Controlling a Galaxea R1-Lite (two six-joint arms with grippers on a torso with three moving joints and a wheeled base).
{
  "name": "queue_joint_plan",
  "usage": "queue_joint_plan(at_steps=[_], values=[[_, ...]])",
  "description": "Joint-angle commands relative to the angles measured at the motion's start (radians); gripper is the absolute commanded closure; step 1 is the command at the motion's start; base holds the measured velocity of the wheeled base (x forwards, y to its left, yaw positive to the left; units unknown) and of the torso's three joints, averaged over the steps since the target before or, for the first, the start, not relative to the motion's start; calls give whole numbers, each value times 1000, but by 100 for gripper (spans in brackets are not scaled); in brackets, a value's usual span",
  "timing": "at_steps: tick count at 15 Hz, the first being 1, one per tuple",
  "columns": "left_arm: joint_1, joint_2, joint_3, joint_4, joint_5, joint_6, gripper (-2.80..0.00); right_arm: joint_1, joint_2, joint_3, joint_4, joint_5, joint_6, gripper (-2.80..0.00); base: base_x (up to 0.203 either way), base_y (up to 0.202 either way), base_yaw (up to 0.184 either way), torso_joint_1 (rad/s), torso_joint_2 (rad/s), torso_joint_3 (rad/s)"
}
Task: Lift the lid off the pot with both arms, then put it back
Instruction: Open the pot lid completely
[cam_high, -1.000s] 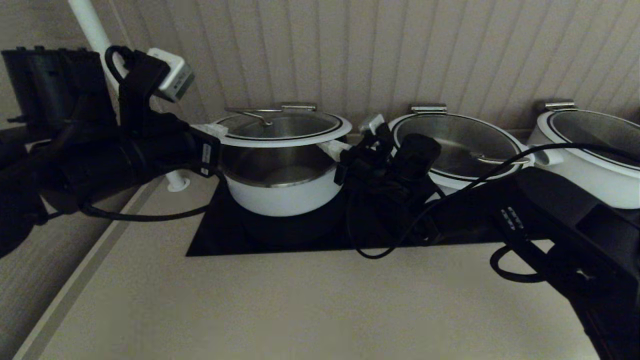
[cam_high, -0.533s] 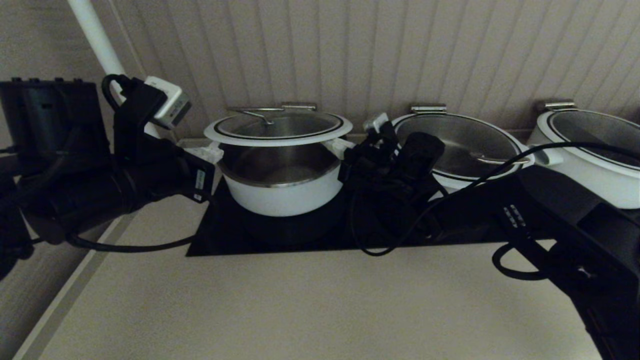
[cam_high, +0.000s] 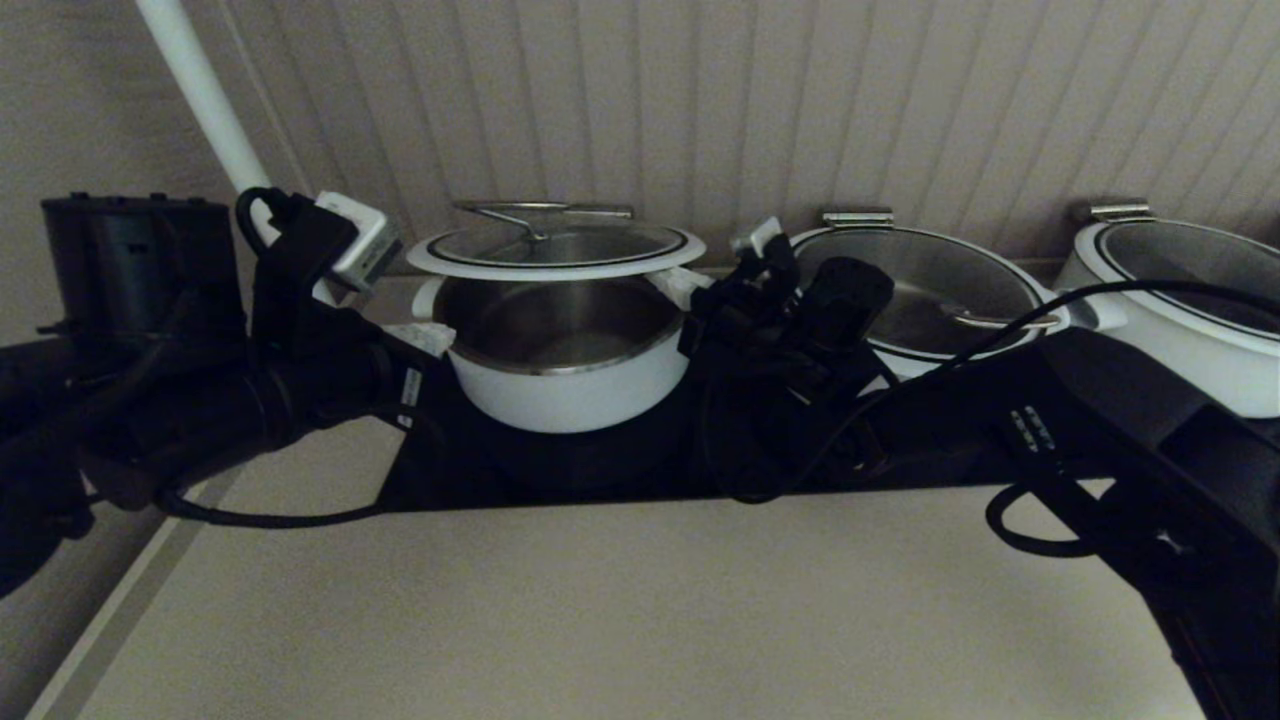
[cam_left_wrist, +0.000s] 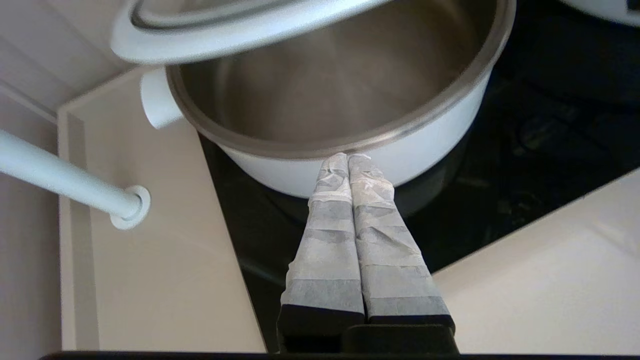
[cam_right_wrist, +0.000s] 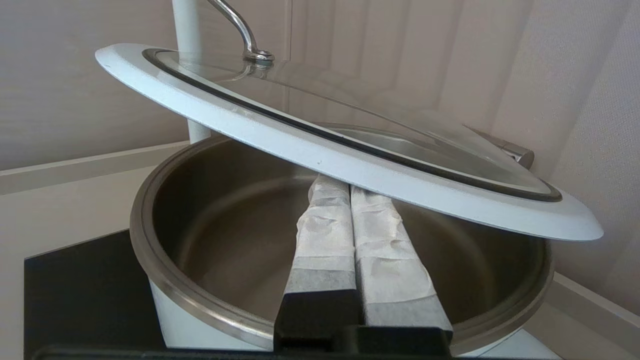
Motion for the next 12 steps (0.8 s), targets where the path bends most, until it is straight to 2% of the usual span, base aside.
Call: queue_joint_plan(at_steps=[1, 7, 10, 12], values=[[-2, 17, 8, -4, 1, 1, 0, 1, 0, 0, -8, 3, -1, 0, 0, 0, 0, 0, 0, 0], [-2, 51, -1, -10, 2, -3, 0, 1, -2, -9, -6, 3, -1, 0, 0, 0, 0, 0, 0, 0], [-2, 105, 0, -160, 9, 2, 0, 1, 0, -28, 1, 3, -1, 0, 0, 0, 0, 0, 0, 0], [-2, 132, -1, -200, 27, 6, 0, 1, 0, -29, 4, 3, -1, 0, 0, 0, 0, 0, 0, 0]])
